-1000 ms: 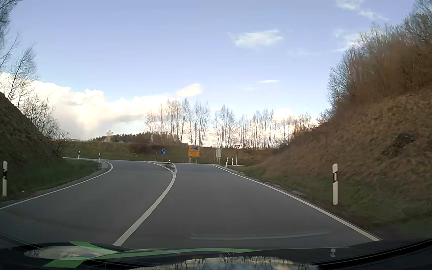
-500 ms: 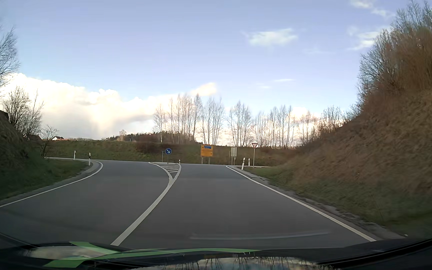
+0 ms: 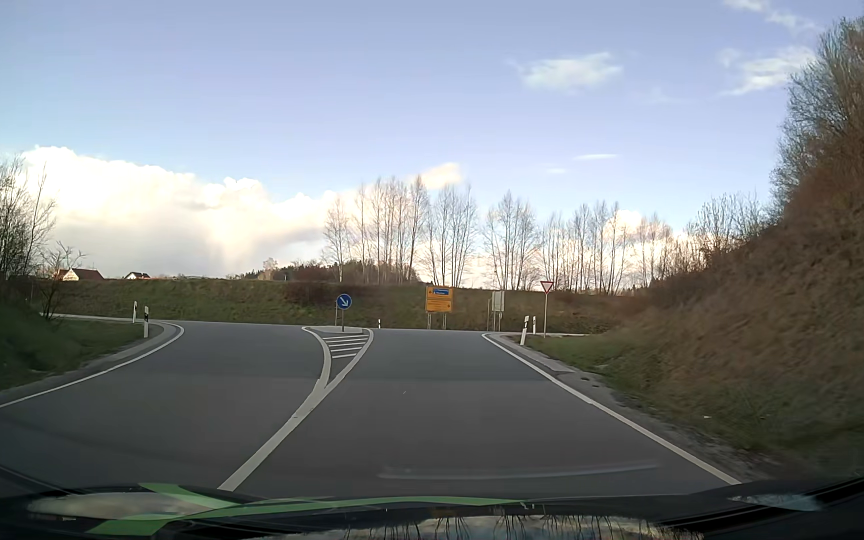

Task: Follow the waypoints while adhering to traffic rules and regulations

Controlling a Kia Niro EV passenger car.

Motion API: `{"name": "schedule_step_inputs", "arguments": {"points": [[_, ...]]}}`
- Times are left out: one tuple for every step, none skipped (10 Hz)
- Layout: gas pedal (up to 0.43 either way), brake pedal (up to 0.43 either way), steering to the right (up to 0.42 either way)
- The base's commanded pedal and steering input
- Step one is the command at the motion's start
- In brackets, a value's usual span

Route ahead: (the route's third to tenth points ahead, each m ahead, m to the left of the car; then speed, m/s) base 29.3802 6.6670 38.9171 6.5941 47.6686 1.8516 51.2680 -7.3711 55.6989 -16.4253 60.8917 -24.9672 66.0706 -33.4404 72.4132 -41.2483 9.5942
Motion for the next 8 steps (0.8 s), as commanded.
{"name": "schedule_step_inputs", "arguments": {"points": [[0.000,0.128,-0.033],[0.000,0.134,-0.033],[0.000,0.146,-0.032],[0.000,0.146,-0.030],[0.000,0.146,-0.028],[0.000,0.152,-0.026],[0.000,0.152,-0.020],[0.000,0.152,-0.018]]}}
